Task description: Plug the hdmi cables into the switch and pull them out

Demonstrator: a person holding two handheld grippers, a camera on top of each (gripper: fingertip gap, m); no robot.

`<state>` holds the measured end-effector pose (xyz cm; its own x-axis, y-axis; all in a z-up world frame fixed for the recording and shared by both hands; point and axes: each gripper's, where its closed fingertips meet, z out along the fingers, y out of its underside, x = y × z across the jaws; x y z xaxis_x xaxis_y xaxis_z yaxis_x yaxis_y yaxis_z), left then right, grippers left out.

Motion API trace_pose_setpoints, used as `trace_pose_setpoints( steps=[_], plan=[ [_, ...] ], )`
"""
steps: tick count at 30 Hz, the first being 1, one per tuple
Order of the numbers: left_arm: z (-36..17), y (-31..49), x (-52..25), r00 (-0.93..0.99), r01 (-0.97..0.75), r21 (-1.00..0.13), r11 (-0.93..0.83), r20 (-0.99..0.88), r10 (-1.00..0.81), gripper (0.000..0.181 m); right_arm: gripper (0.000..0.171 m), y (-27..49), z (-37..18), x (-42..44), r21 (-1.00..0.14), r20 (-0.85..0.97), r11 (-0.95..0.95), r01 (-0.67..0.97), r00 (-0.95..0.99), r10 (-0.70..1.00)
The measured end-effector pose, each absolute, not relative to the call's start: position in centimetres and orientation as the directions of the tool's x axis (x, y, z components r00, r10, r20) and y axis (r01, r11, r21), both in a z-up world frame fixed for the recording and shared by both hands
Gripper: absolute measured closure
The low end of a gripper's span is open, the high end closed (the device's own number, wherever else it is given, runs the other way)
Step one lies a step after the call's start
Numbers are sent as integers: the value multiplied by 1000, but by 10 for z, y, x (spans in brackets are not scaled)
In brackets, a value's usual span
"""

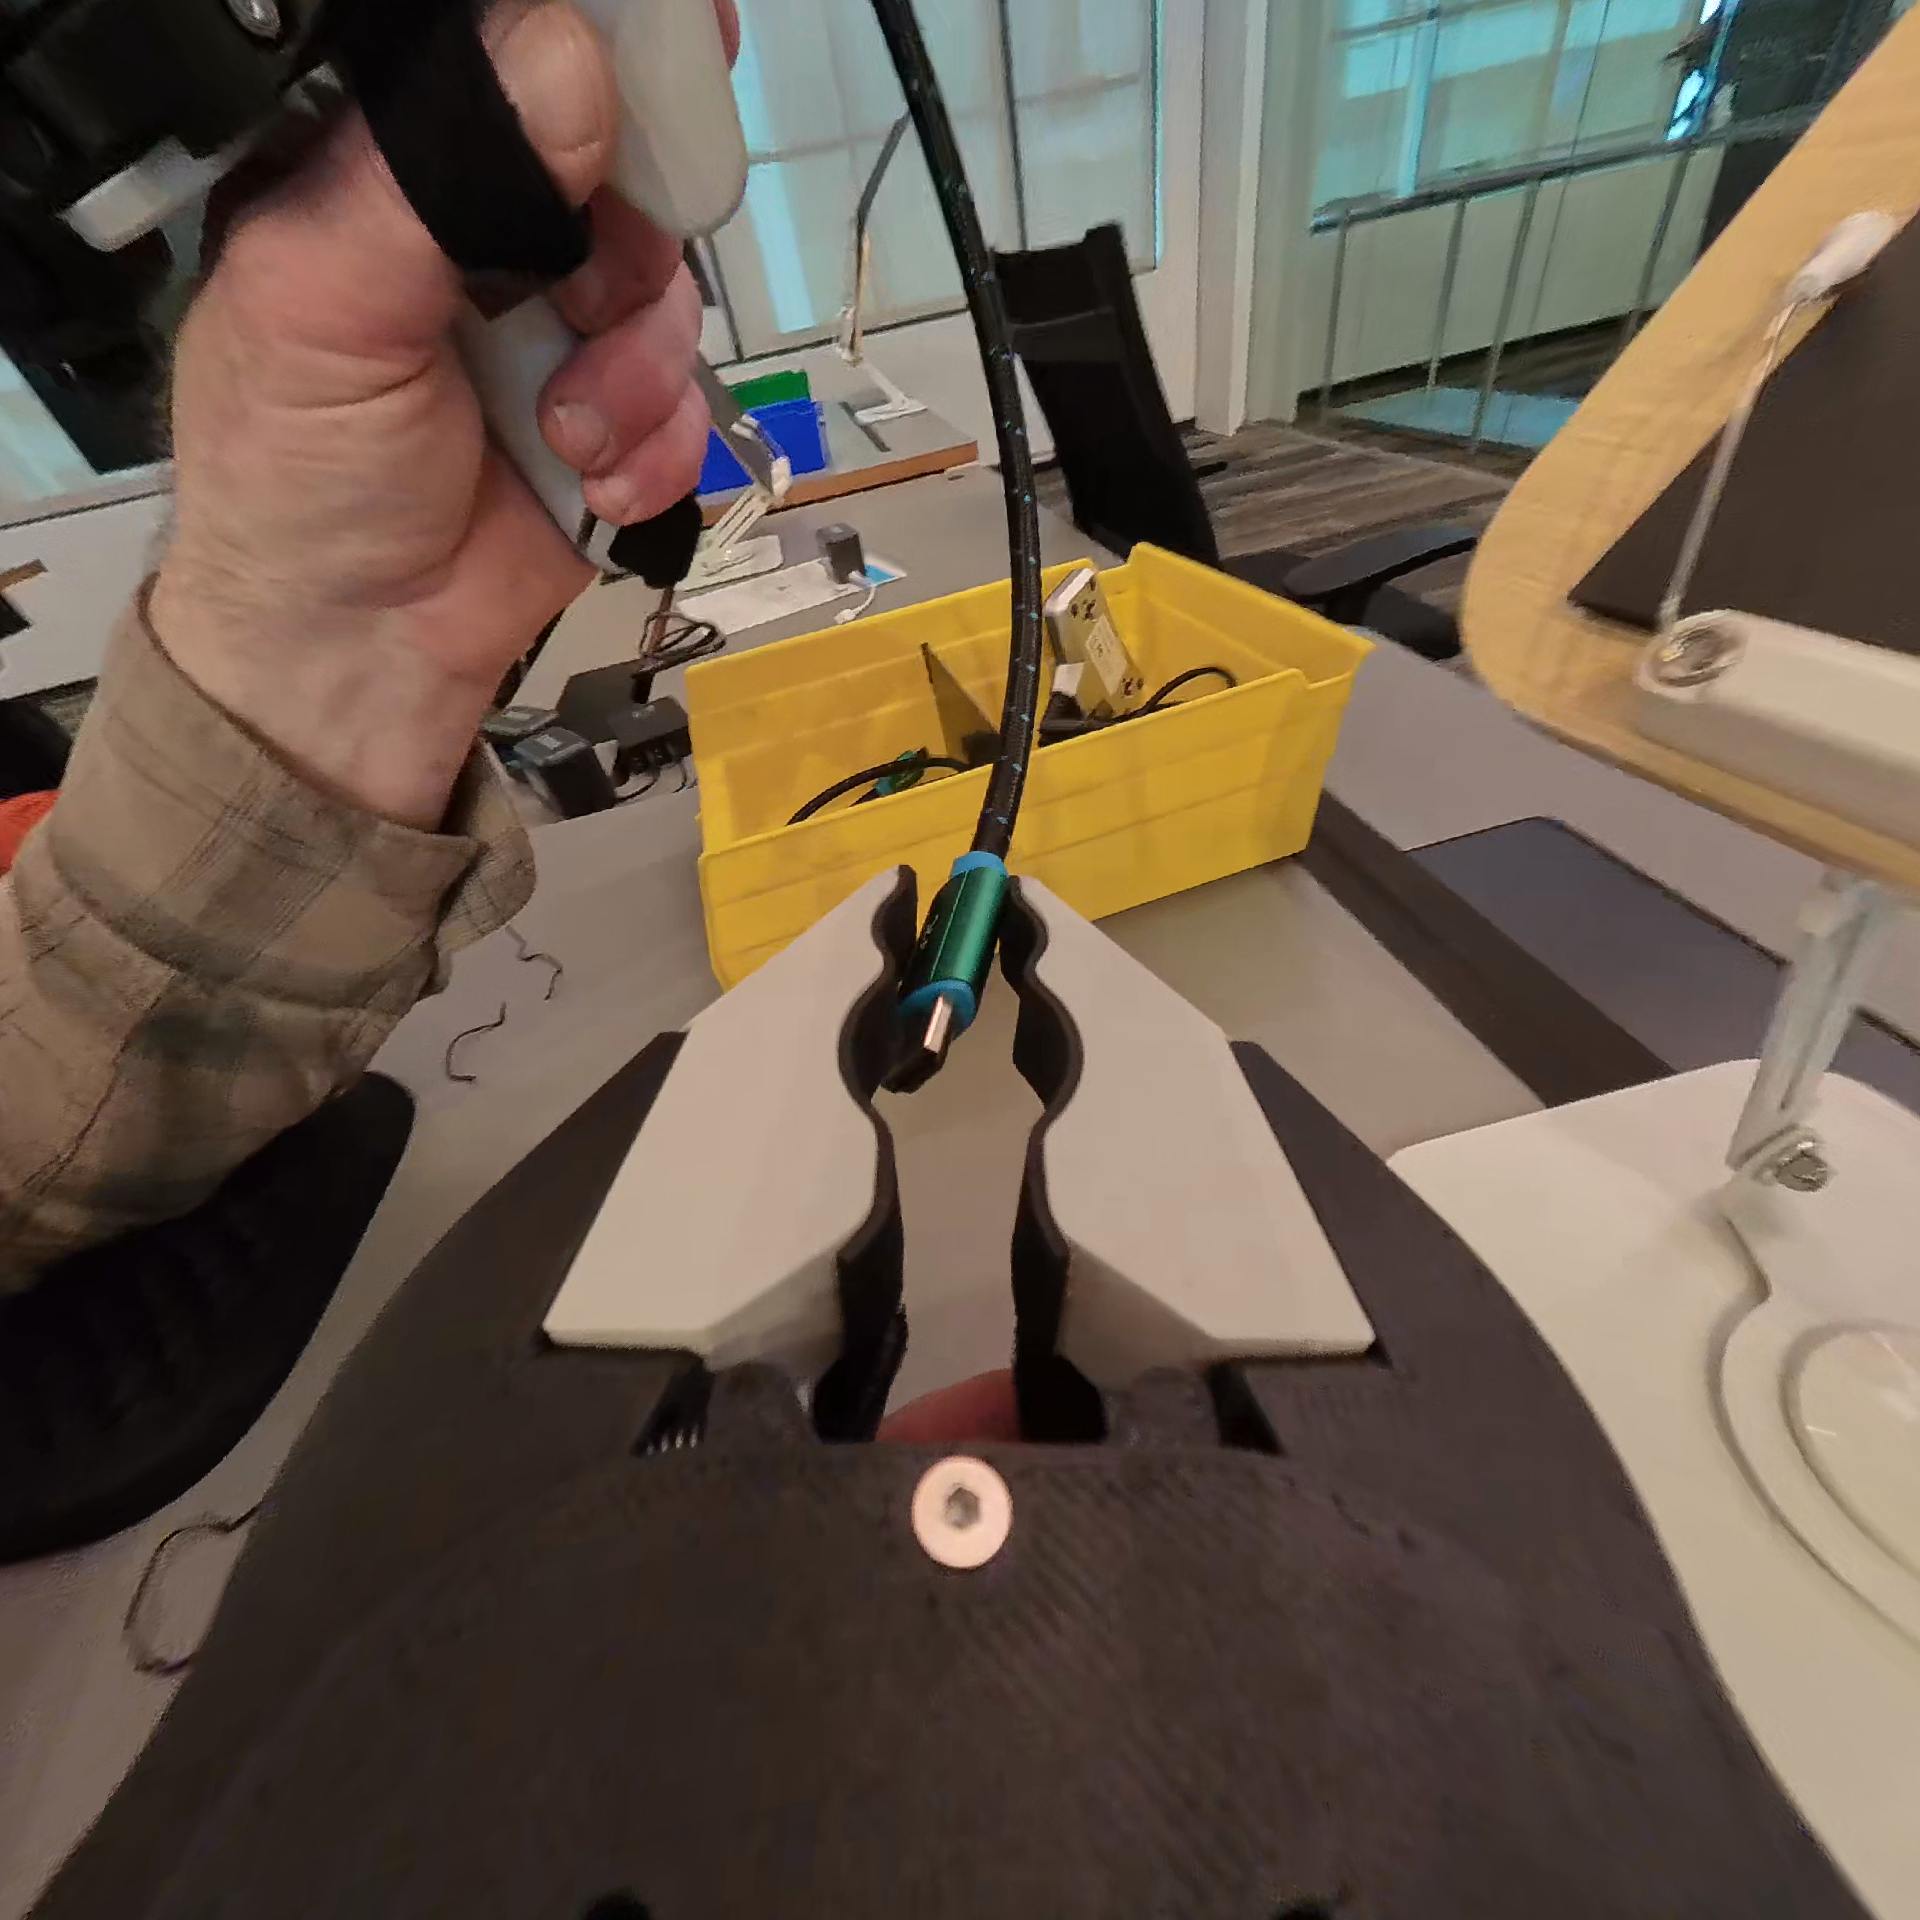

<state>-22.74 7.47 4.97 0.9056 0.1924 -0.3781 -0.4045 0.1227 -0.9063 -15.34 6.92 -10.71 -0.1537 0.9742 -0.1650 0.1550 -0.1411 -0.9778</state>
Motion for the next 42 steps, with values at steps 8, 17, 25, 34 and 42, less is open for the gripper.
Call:
trace_pose_setpoints(
  steps=[8, 17, 25, 34, 42],
  plan=[
    [47, 72, -228, 928, -371, -921, 119, -363, 82, 175, 161, 84, -102, -143, -986, -140, -125, 109, -142, 980],
    [29, 74, -221, 916, -384, -921, 69, -390, -97, 173, 162, 99, -105, -135, -992, -113, -107, 63, -107, 988],
    [0, 55, -217, 857, -400, -917, -4, -372, -356, 160, 164, 109, -112, -130, -987, -147, -140, 75, -101, 984],
    [36, 11, -288, 953, -158, -982, 107, -180, -245, 139, 164, 105, -135, -133, -979, -145, -125, 163, -121, 982],
    [77, 21, -150, 843, -85, -972, 221, -189, -504, 116, 164, 90, -156, -138, -963, -127, -78, 260, -179, 976]
  ],
)
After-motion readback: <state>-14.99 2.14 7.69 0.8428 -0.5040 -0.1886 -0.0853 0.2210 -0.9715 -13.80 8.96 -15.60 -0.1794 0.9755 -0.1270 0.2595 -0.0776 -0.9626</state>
